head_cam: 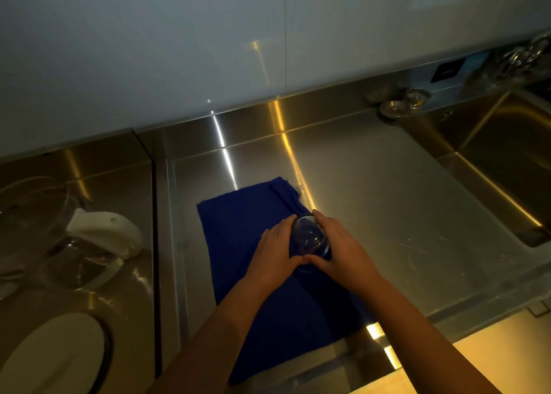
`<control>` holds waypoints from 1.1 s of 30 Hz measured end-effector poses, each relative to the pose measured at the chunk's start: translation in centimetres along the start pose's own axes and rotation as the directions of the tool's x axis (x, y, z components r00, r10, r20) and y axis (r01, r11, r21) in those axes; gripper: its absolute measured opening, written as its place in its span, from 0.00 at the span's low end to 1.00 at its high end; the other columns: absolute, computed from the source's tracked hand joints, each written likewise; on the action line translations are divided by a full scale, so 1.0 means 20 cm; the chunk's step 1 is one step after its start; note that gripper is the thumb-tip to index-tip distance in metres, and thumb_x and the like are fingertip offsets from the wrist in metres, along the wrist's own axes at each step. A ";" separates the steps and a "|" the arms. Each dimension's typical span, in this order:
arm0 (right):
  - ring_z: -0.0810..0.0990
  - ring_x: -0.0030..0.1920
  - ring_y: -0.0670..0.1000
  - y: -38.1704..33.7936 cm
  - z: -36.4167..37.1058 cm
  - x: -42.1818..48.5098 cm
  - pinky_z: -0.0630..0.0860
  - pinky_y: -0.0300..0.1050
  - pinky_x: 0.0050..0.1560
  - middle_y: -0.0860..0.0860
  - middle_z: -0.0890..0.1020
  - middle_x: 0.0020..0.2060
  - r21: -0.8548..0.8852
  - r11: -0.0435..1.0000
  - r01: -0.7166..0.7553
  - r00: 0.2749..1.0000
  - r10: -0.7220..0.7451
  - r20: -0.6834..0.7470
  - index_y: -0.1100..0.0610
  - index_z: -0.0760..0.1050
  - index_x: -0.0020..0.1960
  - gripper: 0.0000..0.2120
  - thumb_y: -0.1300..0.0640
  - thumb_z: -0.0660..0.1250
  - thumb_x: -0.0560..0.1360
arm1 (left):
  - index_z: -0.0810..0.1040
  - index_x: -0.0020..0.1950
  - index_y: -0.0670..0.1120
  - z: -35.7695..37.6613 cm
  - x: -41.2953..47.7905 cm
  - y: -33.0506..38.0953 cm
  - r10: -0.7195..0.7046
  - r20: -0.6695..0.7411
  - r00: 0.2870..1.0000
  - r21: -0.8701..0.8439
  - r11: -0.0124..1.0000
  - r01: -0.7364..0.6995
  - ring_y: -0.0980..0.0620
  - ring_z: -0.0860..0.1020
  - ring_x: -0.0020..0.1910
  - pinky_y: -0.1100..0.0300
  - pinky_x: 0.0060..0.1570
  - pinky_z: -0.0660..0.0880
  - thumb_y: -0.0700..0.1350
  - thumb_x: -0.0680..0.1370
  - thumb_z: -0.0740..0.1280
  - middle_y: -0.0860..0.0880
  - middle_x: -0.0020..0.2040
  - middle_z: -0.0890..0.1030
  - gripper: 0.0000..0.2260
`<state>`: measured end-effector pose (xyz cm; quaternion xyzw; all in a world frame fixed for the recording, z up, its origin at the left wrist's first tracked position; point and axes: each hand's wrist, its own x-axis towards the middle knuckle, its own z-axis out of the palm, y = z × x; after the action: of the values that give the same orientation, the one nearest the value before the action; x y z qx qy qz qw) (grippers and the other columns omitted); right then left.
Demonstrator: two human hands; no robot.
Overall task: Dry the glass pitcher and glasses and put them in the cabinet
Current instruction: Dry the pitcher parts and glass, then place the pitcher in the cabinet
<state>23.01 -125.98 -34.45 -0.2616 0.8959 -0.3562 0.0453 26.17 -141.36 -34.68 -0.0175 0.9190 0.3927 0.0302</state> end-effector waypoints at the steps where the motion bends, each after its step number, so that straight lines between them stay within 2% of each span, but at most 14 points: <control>1: 0.70 0.61 0.45 0.00 0.00 0.00 0.61 0.25 0.55 0.51 0.70 0.65 0.013 1.000 0.002 1.000 -0.002 0.004 0.55 0.57 0.73 0.40 0.52 0.74 0.68 | 0.61 0.72 0.48 0.00 0.00 0.00 0.001 -0.011 1.000 -0.008 1.000 -0.001 0.53 0.67 0.65 0.50 0.68 0.62 0.50 0.70 0.73 0.50 0.68 0.70 0.34; 4: 0.67 0.58 0.41 0.00 0.00 0.01 0.60 0.18 0.51 0.51 0.70 0.64 0.047 0.999 0.012 1.000 -0.013 0.010 0.55 0.58 0.72 0.40 0.51 0.75 0.67 | 0.65 0.69 0.50 0.01 0.00 -0.02 -0.011 -0.044 0.999 -0.044 0.999 0.010 0.53 0.69 0.62 0.53 0.65 0.65 0.50 0.69 0.74 0.52 0.64 0.72 0.31; 10: 0.70 0.58 0.43 -0.02 -0.01 0.01 0.61 0.19 0.52 0.50 0.71 0.62 0.083 0.995 0.061 0.998 -0.063 0.022 0.56 0.60 0.71 0.40 0.50 0.76 0.66 | 0.66 0.68 0.52 0.00 -0.04 -0.03 -0.003 -0.116 0.993 -0.060 0.998 -0.004 0.56 0.68 0.60 0.57 0.63 0.65 0.51 0.68 0.74 0.54 0.63 0.73 0.30; 12: 0.70 0.58 0.44 -0.04 0.00 0.01 0.62 0.20 0.51 0.50 0.71 0.62 0.069 0.994 0.087 0.995 -0.090 0.040 0.55 0.60 0.72 0.40 0.49 0.75 0.66 | 0.66 0.68 0.50 -0.02 -0.07 -0.05 0.023 -0.141 0.990 -0.018 0.999 -0.026 0.57 0.68 0.61 0.56 0.67 0.62 0.51 0.69 0.74 0.53 0.64 0.72 0.30; 14: 0.69 0.57 0.42 -0.07 0.01 0.02 0.63 0.21 0.50 0.50 0.70 0.61 0.065 0.992 0.109 0.992 -0.113 0.061 0.54 0.58 0.72 0.41 0.48 0.75 0.67 | 0.65 0.70 0.50 -0.04 -0.09 -0.07 0.058 -0.166 0.984 0.055 0.997 -0.049 0.56 0.67 0.66 0.55 0.71 0.53 0.50 0.71 0.73 0.52 0.67 0.71 0.30; 17: 0.69 0.54 0.41 -0.12 0.02 0.03 0.63 0.21 0.48 0.50 0.70 0.59 0.055 0.986 0.159 0.984 -0.163 0.076 0.51 0.57 0.73 0.40 0.48 0.73 0.68 | 0.62 0.72 0.50 -0.08 -0.15 -0.08 0.106 -0.211 0.972 0.135 0.988 -0.079 0.54 0.62 0.70 0.59 0.70 0.44 0.46 0.73 0.71 0.50 0.69 0.69 0.30; 21: 0.69 0.53 0.41 -0.19 0.05 0.04 0.63 0.19 0.46 0.49 0.68 0.58 0.050 0.978 0.203 0.972 -0.207 0.107 0.50 0.59 0.72 0.38 0.48 0.73 0.68 | 0.61 0.72 0.50 -0.14 -0.23 -0.09 0.161 -0.255 0.954 0.177 0.977 -0.118 0.58 0.57 0.71 0.62 0.69 0.40 0.45 0.74 0.69 0.50 0.70 0.68 0.29; 24: 0.71 0.52 0.42 -0.23 0.07 0.04 0.65 0.21 0.45 0.48 0.69 0.57 0.072 0.975 0.210 0.971 -0.217 0.105 0.51 0.64 0.69 0.35 0.47 0.74 0.67 | 0.62 0.71 0.49 -0.16 -0.28 -0.12 0.167 -0.280 0.945 0.174 0.977 -0.121 0.61 0.54 0.69 0.60 0.70 0.42 0.47 0.74 0.69 0.51 0.70 0.67 0.28; 27: 0.71 0.50 0.40 -0.26 0.09 0.03 0.67 0.22 0.46 0.48 0.70 0.56 0.122 0.974 0.190 0.976 -0.201 0.083 0.51 0.65 0.68 0.34 0.50 0.75 0.66 | 0.56 0.71 0.52 -0.18 -0.32 -0.17 0.186 -0.264 0.947 0.185 0.973 -0.140 0.58 0.51 0.72 0.57 0.70 0.42 0.51 0.73 0.69 0.55 0.70 0.62 0.31; 29: 0.71 0.49 0.38 -0.28 0.10 0.02 0.67 0.22 0.48 0.47 0.71 0.55 0.163 0.968 0.190 0.978 -0.200 0.053 0.47 0.65 0.65 0.33 0.51 0.76 0.65 | 0.51 0.70 0.54 -0.20 -0.33 -0.20 0.179 -0.234 0.956 0.216 0.968 -0.129 0.56 0.48 0.72 0.55 0.69 0.41 0.53 0.72 0.70 0.53 0.71 0.59 0.34; 31: 0.72 0.51 0.37 -0.31 0.10 0.01 0.69 0.24 0.50 0.46 0.72 0.55 0.222 0.956 0.194 0.978 -0.205 0.027 0.42 0.63 0.62 0.33 0.52 0.77 0.64 | 0.49 0.71 0.52 -0.23 -0.33 -0.23 0.149 -0.209 0.967 0.245 0.965 -0.096 0.57 0.45 0.71 0.54 0.69 0.39 0.54 0.71 0.71 0.50 0.74 0.58 0.38; 33: 0.73 0.54 0.41 -0.33 0.11 0.00 0.72 0.30 0.52 0.46 0.73 0.55 0.249 0.945 0.210 0.976 -0.218 0.005 0.41 0.63 0.61 0.34 0.52 0.78 0.62 | 0.50 0.73 0.48 -0.26 -0.33 -0.25 0.140 -0.191 0.972 0.280 0.956 -0.083 0.57 0.44 0.71 0.55 0.68 0.37 0.54 0.70 0.72 0.49 0.75 0.57 0.41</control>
<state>26.41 -131.38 -31.67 -0.3553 0.8100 -0.4635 0.0533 32.89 -148.56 -34.18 -0.0020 0.9615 0.2606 -0.0867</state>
